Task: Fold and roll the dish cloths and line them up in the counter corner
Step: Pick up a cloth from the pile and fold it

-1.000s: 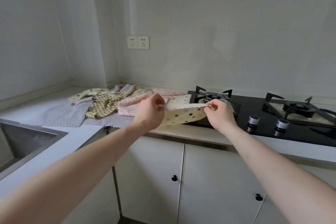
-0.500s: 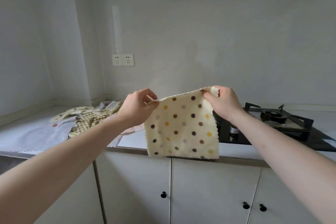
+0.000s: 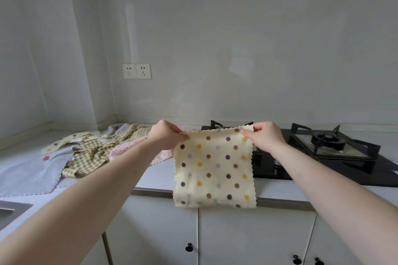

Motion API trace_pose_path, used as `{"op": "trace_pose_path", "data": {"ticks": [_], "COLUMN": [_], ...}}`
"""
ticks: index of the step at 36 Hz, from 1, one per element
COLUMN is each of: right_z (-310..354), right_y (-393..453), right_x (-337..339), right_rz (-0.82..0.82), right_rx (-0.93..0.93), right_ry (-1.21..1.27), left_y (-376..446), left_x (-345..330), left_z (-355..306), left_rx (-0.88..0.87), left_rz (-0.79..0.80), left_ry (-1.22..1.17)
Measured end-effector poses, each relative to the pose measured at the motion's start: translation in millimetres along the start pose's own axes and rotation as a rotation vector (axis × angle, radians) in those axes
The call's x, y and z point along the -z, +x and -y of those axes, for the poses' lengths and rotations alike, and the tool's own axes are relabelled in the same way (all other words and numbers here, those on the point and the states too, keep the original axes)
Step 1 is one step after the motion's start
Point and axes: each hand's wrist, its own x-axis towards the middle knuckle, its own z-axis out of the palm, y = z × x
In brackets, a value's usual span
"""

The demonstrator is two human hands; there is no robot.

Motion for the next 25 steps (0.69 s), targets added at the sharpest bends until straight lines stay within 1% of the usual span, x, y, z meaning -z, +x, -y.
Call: {"op": "trace_pose_path", "data": {"ticks": [2, 5, 8, 12, 19, 22, 25], "right_z": [-4, -10, -15, -24, -35, -40, -49], "right_y": [10, 22, 30, 38, 25, 15, 1], "right_x": [-6, -16, -22, -30, -33, -33, -33], "right_rz": [0.016, 0.021, -0.002, -0.023, -0.005, 0.029, 0.078], "right_rx": [-0.084, -0.141, -0.148, -0.105, -0.026, -0.008, 0.033], "right_ry": [0.073, 0.178, 0.243, 0.191, 0.124, 0.113, 0.047], "left_y": [12, 27, 36, 37, 33, 27, 19], "left_x": [-8, -20, -31, -40, -50, -51, -52], "left_z": [-1, -1, -1, 0, 21, 32, 44], "left_rx": [0.057, 0.101, 0.062, 0.003, -0.108, -0.167, -0.204], "left_rz": [0.027, 0.025, -0.018, -0.077, -0.072, -0.049, -0.001], "left_ry": [-0.106, -0.203, -0.176, -0.092, -0.091, -0.056, -0.008]}}
